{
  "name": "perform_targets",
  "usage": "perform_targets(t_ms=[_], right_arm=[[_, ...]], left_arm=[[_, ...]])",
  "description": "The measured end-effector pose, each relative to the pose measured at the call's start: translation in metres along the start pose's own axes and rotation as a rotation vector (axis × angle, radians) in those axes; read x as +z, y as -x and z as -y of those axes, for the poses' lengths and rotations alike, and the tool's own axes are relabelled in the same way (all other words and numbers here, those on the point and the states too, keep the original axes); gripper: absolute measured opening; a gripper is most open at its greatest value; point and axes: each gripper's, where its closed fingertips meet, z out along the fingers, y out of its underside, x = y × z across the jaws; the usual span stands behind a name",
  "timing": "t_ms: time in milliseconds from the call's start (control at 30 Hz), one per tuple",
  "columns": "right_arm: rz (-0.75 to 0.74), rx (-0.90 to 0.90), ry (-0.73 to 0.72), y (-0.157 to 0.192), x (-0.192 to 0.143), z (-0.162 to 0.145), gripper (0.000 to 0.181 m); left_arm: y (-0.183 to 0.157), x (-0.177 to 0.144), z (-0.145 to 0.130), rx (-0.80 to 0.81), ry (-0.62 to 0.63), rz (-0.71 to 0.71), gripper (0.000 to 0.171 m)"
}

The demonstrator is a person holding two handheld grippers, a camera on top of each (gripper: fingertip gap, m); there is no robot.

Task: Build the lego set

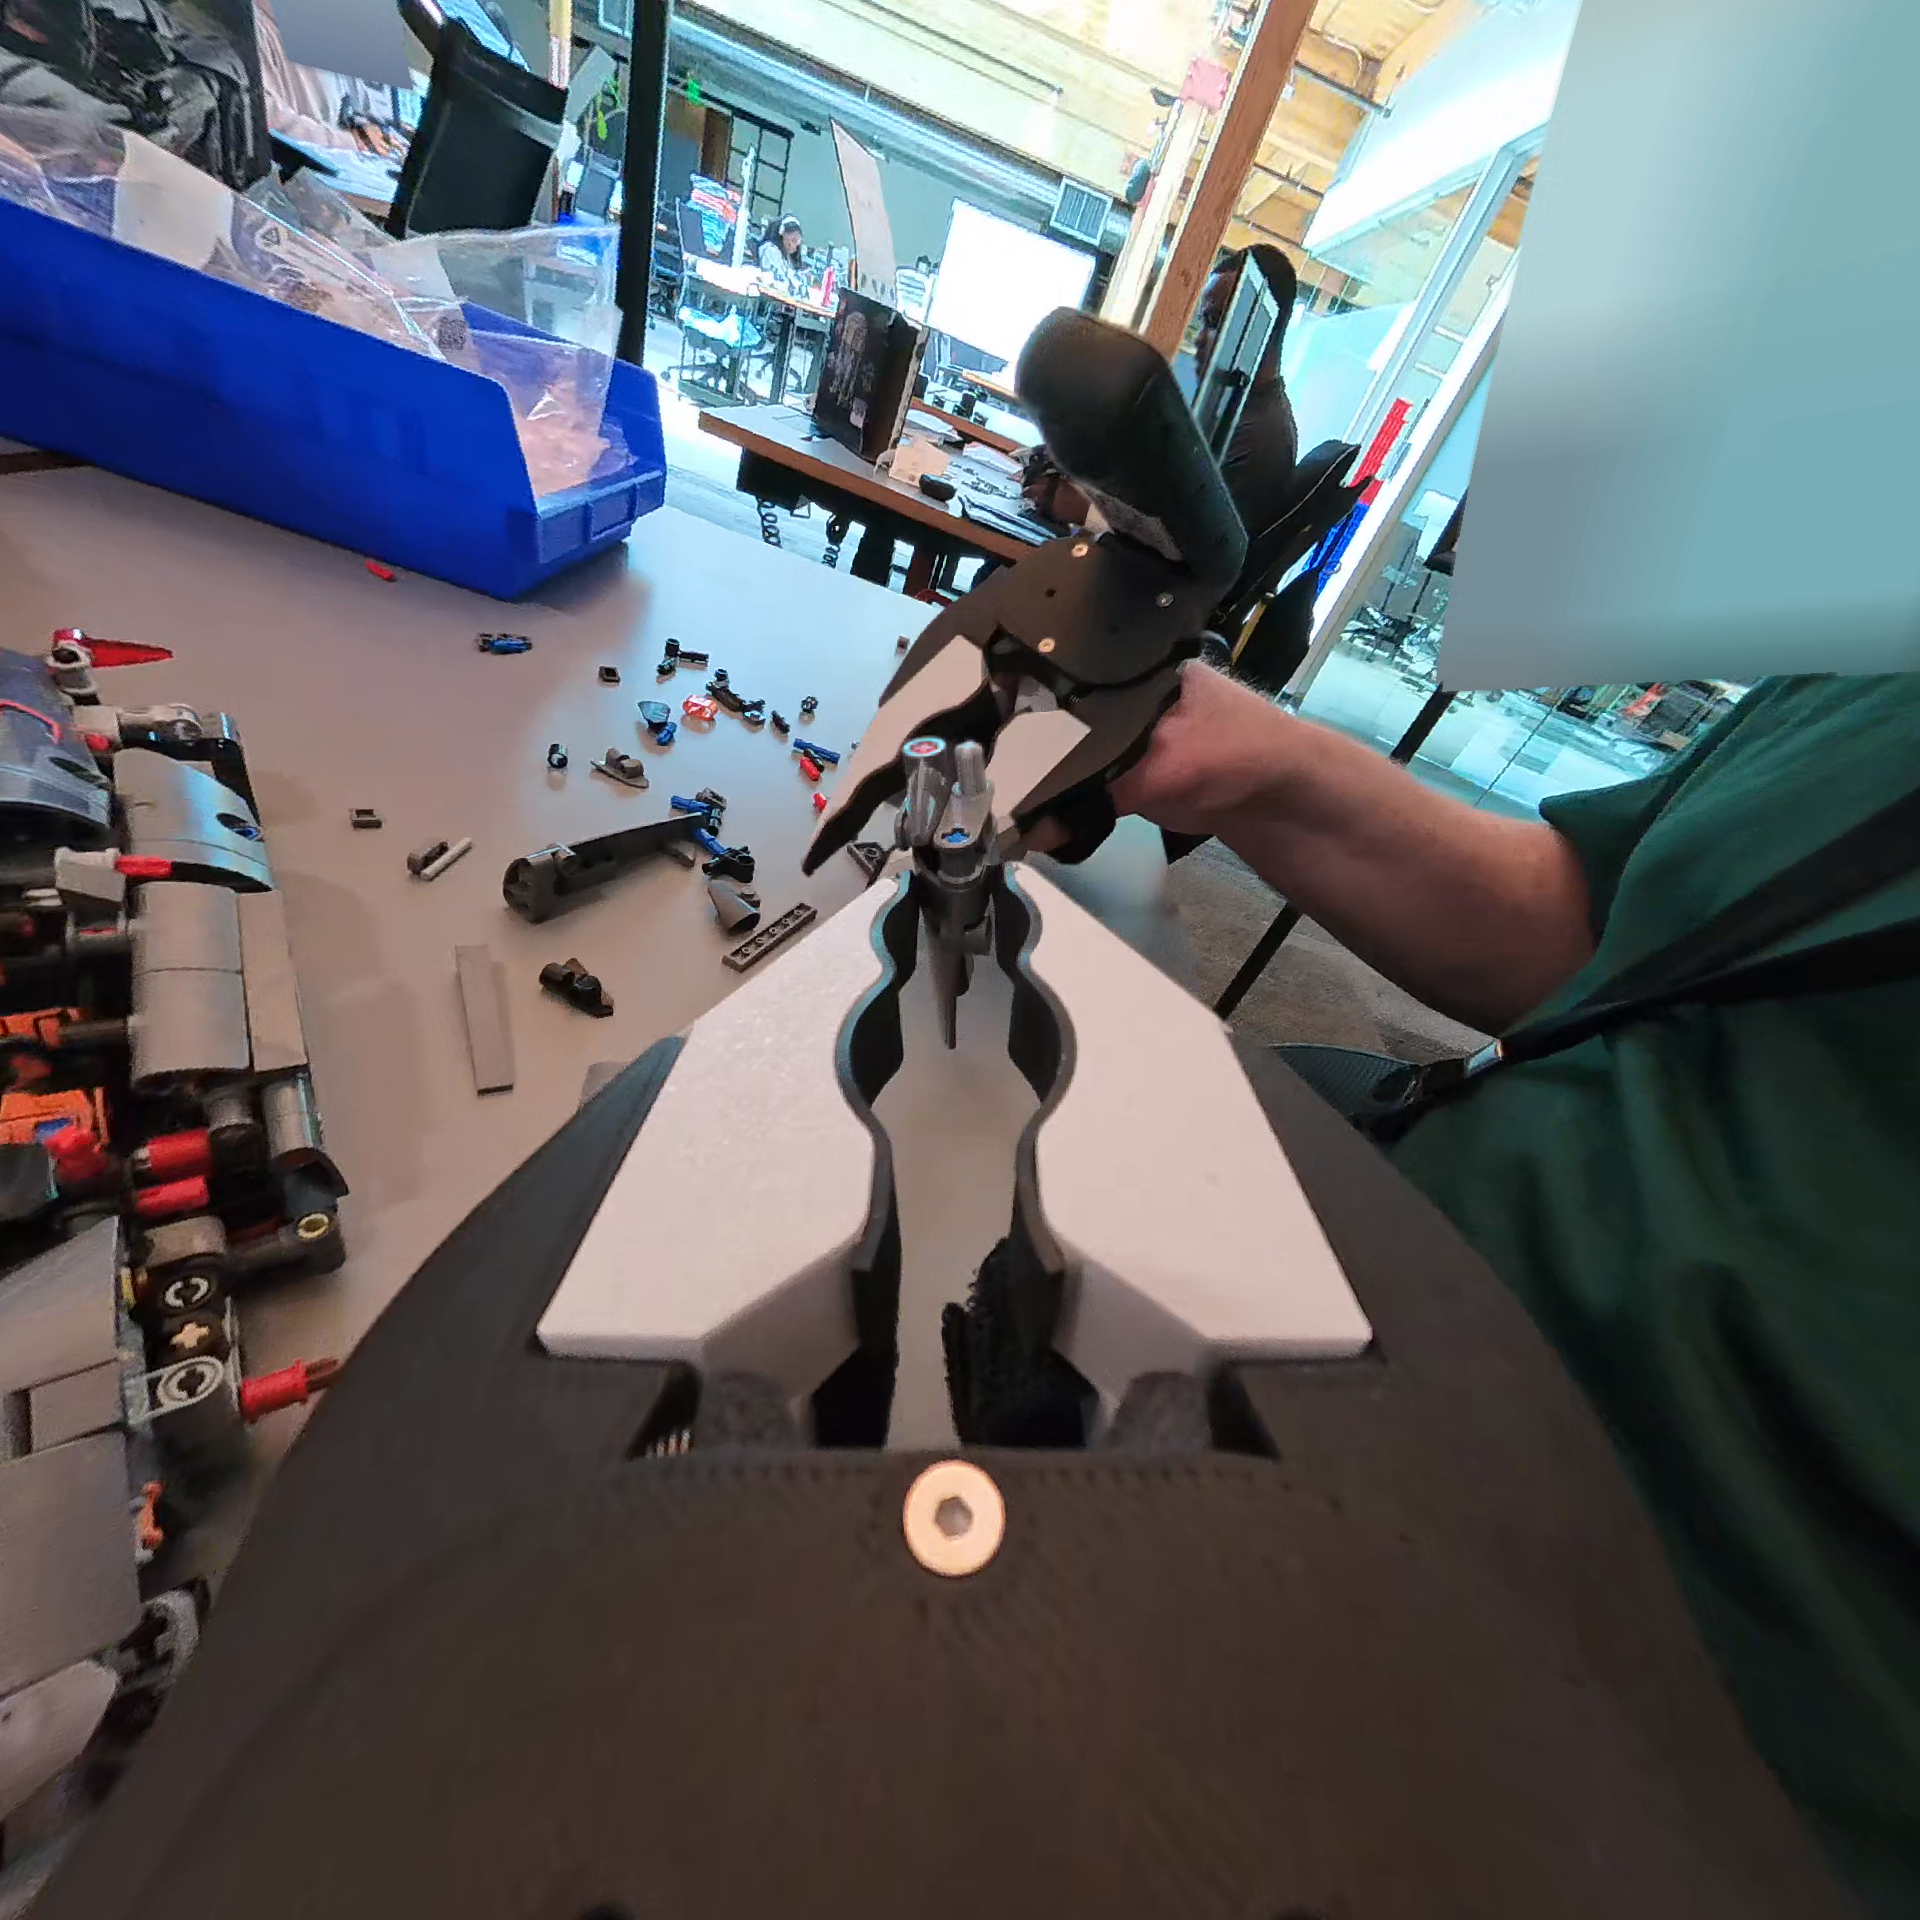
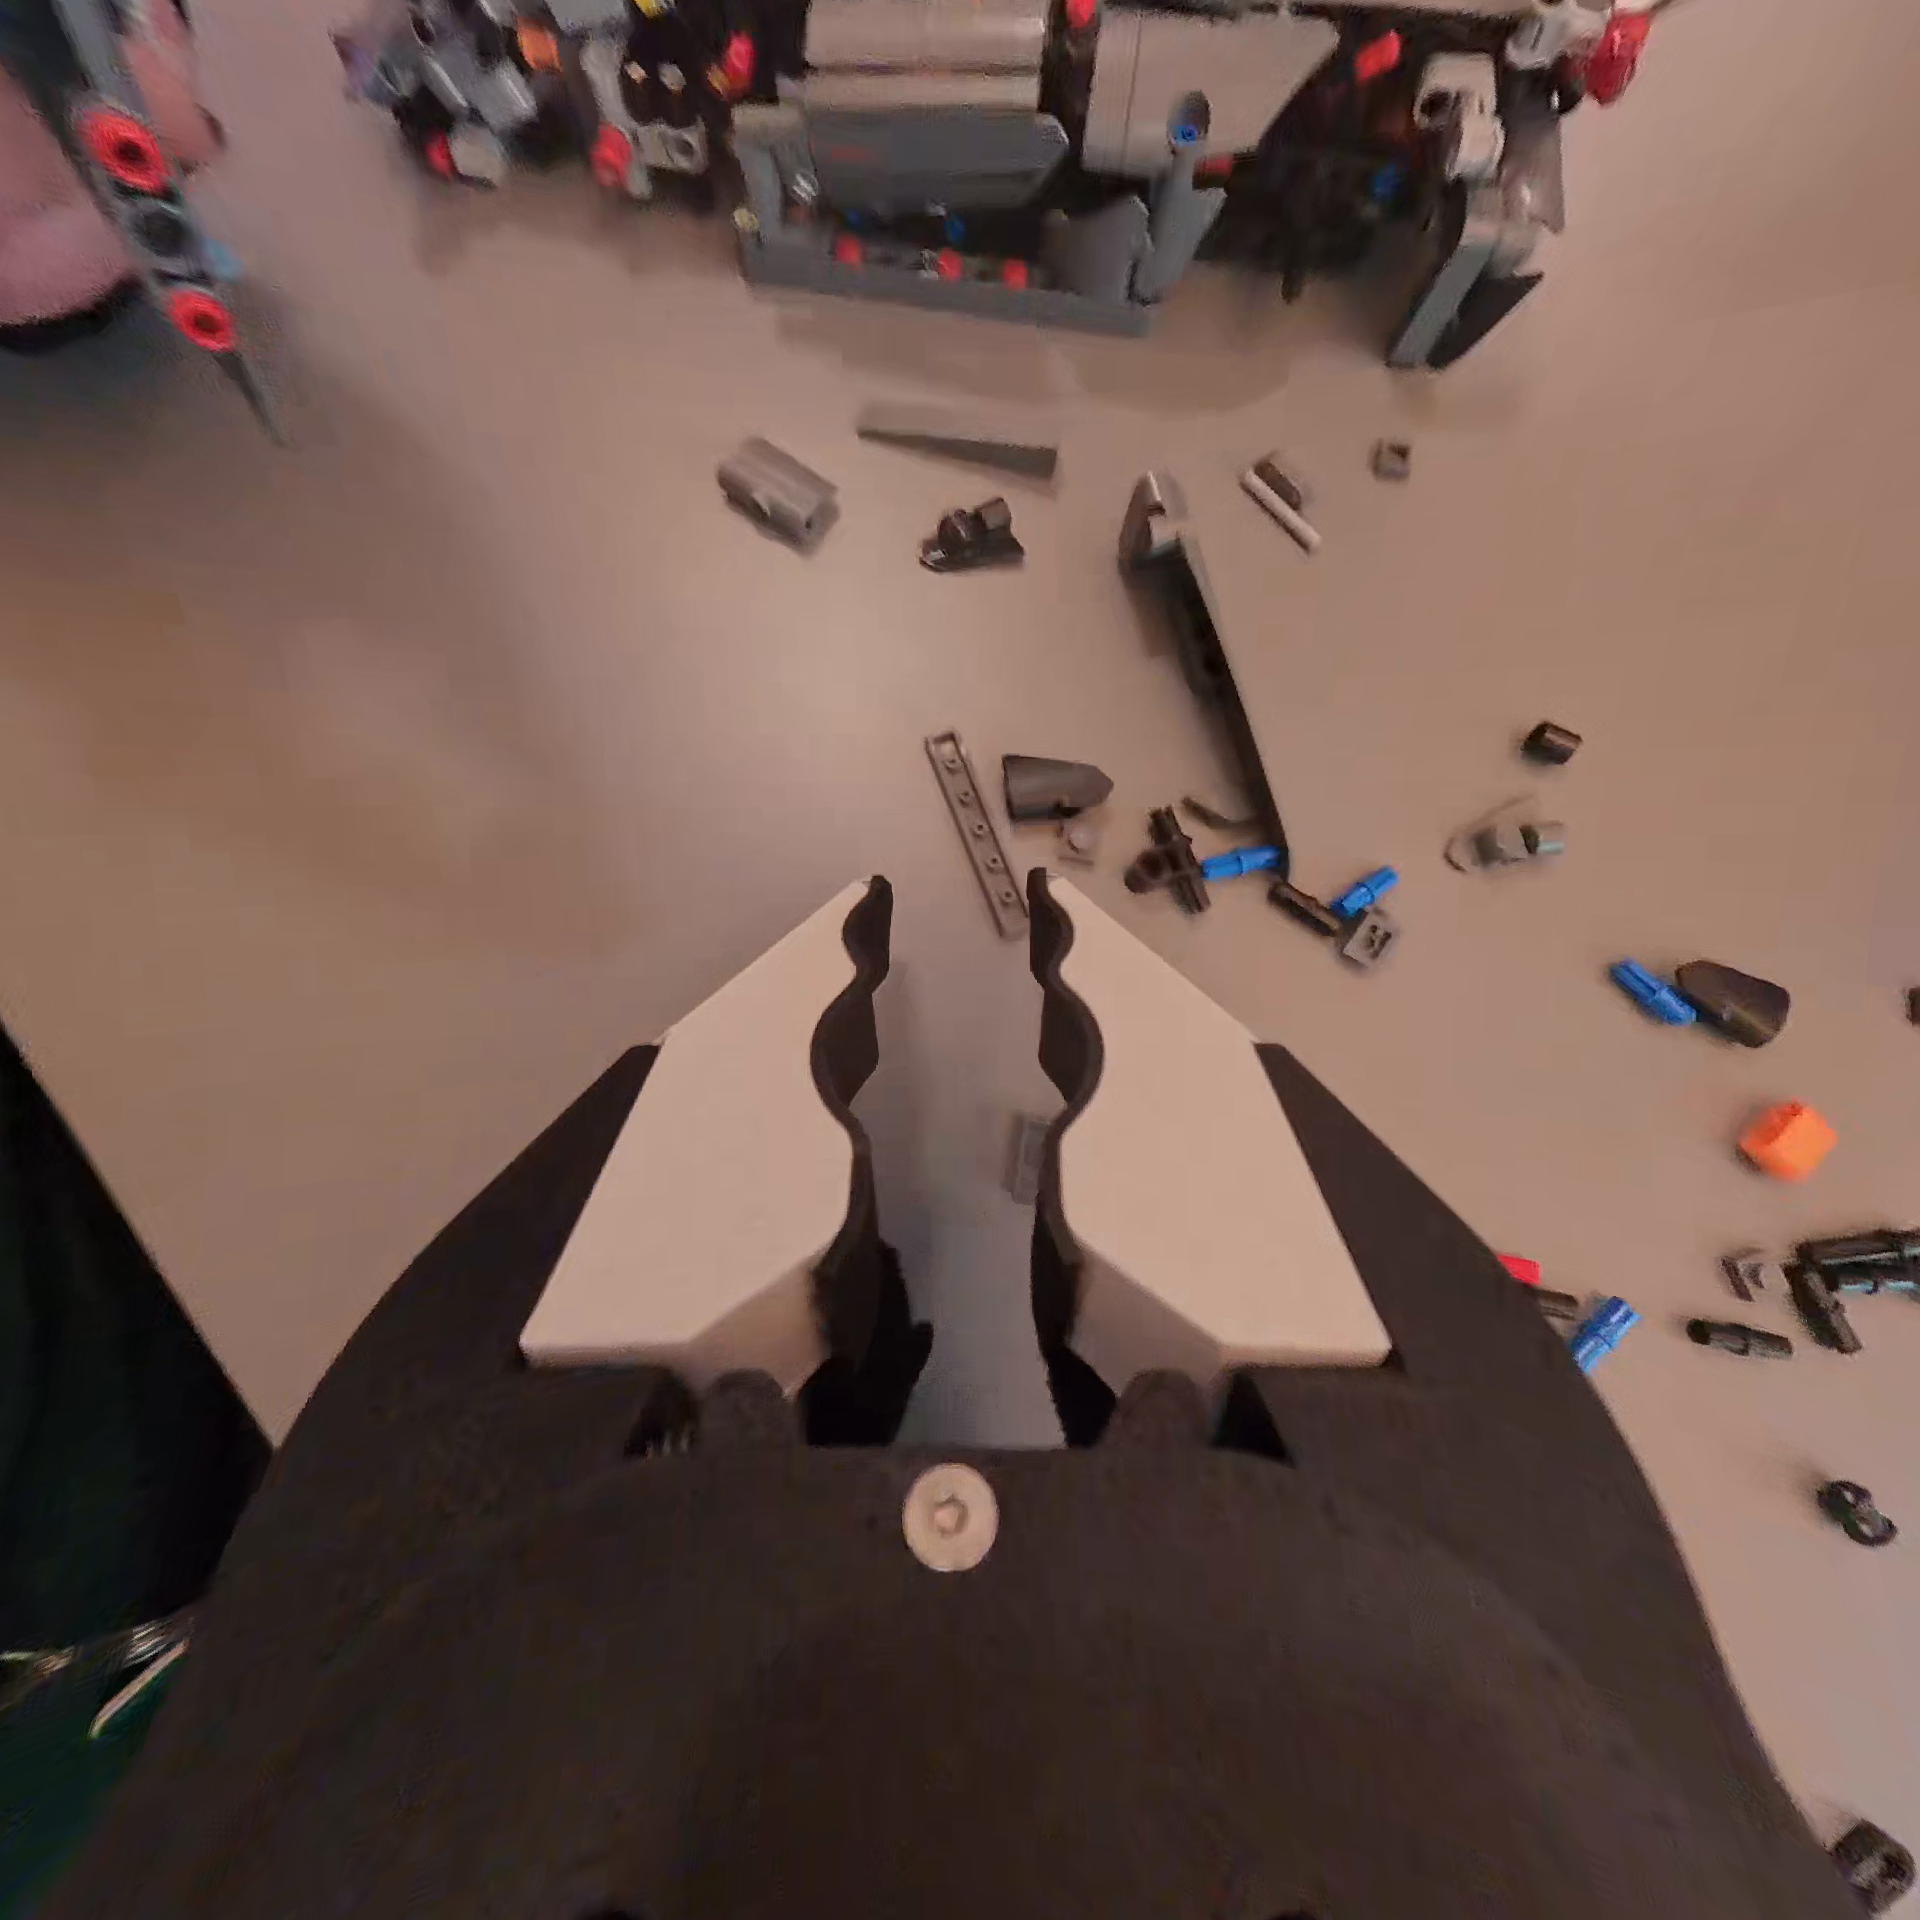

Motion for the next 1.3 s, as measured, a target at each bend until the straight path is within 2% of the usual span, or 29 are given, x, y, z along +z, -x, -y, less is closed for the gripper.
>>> perform_targets(t_ms=[133, 267, 500, 633, 733, 800, 900, 1000, 1167, 1300], right_arm=[[-0.022, -0.029, 0.033, -0.007, 0.011, -0.008, 0.022], [0.024, -0.018, 0.026, -0.005, 0.017, -0.007, 0.005], [0.073, -0.051, 0.033, 0.009, 0.016, -0.005, 0.004], [0.179, -0.028, -0.052, 0.03, 0.003, 0.011, 0.004], [0.369, 0.117, -0.215, 0.05, -0.013, 0.039, 0.004], [0.445, 0.18, -0.281, 0.057, -0.018, 0.049, 0.005], [0.464, 0.18, -0.325, 0.066, -0.017, 0.056, 0.005], [0.359, 0.073, -0.373, 0.068, -0.017, 0.067, 0.005], [0.068, -0.207, -0.397, 0.059, -0.023, 0.082, 0.005], [-0.034, -0.406, -0.394, 0.068, -0.025, 0.088, 0.004]], left_arm=[[0.004, -0.001, -0.004, -0.007, 0.019, 0.018, 0.012], [0.006, -0.002, -0.005, -0.022, 0.021, 0.018, 0.012], [0.008, -0.002, -0.004, -0.031, 0.017, 0.019, 0.012], [0.012, -0.002, -0.006, -0.02, 0.027, 0.05, 0.012], [0.015, -0.004, -0.002, -0.034, -0.004, 0.06, 0.012], [0.014, -0.007, 0.003, -0.062, -0.035, 0.037, 0.012], [0.021, -0.01, 0.0, -0.098, -0.027, 0.061, 0.012], [0.017, -0.009, 0.001, -0.141, -0.038, 0.031, 0.012], [0.025, -0.01, 0.002, -0.224, -0.064, 0.042, 0.012], [0.03, -0.006, -0.001, -0.301, -0.057, 0.052, 0.012]])
